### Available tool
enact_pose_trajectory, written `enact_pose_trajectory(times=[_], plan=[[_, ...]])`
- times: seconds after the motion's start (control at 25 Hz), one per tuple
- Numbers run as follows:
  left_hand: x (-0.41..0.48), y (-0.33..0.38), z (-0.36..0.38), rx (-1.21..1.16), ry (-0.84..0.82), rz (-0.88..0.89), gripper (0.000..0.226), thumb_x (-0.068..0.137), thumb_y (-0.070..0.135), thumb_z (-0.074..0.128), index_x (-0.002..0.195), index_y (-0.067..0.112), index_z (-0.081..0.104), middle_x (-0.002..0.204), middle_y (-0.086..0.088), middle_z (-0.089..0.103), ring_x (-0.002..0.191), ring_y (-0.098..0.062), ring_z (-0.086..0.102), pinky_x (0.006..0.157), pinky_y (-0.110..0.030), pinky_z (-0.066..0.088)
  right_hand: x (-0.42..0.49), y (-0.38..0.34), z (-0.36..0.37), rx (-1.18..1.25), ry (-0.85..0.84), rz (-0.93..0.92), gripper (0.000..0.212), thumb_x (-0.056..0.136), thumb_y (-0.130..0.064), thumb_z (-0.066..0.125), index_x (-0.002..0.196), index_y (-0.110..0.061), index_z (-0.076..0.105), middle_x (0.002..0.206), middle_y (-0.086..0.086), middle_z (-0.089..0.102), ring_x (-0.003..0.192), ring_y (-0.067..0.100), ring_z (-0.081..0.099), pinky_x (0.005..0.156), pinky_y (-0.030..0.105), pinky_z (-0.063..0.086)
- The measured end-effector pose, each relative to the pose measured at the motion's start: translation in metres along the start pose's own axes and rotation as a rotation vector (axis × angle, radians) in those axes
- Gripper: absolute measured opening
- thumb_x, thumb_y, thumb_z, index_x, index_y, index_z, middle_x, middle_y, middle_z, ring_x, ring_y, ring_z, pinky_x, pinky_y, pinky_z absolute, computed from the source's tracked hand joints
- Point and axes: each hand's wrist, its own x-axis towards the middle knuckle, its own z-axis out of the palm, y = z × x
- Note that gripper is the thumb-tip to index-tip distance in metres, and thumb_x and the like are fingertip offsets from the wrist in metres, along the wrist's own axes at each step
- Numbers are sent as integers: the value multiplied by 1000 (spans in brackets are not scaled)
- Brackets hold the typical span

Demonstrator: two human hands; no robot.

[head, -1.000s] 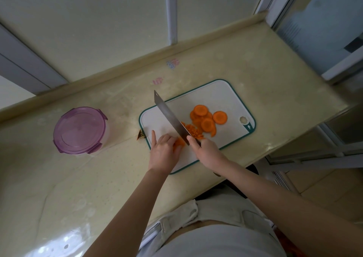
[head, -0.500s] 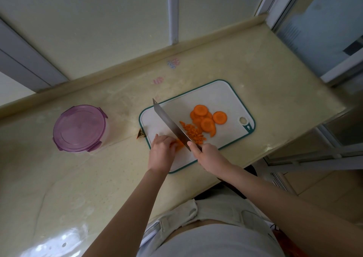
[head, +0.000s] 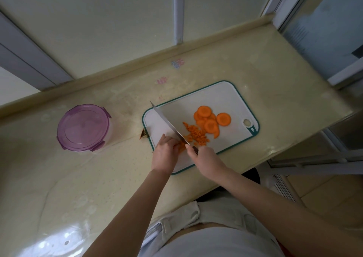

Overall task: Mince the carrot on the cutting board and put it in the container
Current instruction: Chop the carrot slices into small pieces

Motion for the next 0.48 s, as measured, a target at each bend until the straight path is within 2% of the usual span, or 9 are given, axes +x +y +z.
enact_pose_trajectory(times=[0.12,0.24,0.36,0.48], plan=[[-3,-1,4,39,20,15,7,79,-1,67,80,4,72,77,-8,68,72,-27,63,102,-45,42,6,6,-5,66,-13,36,54,99,-45,38,56,-12,34,53,2,41,50,15,41,51,27,31],[-6,0,3,114,12,53,10,85,2,61,89,5,70,83,-9,69,80,-26,64,110,-41,26,9,10,-12,117,-24,33,52,98,-46,39,59,-11,35,55,2,40,55,18,43,56,31,33],[-10,-1,-2,151,-23,87,18,88,12,61,103,7,67,102,-8,68,105,-28,61,113,-41,16,5,9,-10,111,-17,-19,51,99,-44,39,61,-10,37,55,2,41,55,17,44,57,30,34],[-14,-3,-9,220,-112,50,42,89,30,61,123,7,56,127,-10,57,132,-31,40,115,-41,6,2,8,-12,138,1,-27,51,99,-45,38,61,-11,38,54,1,41,51,15,42,52,27,32]])
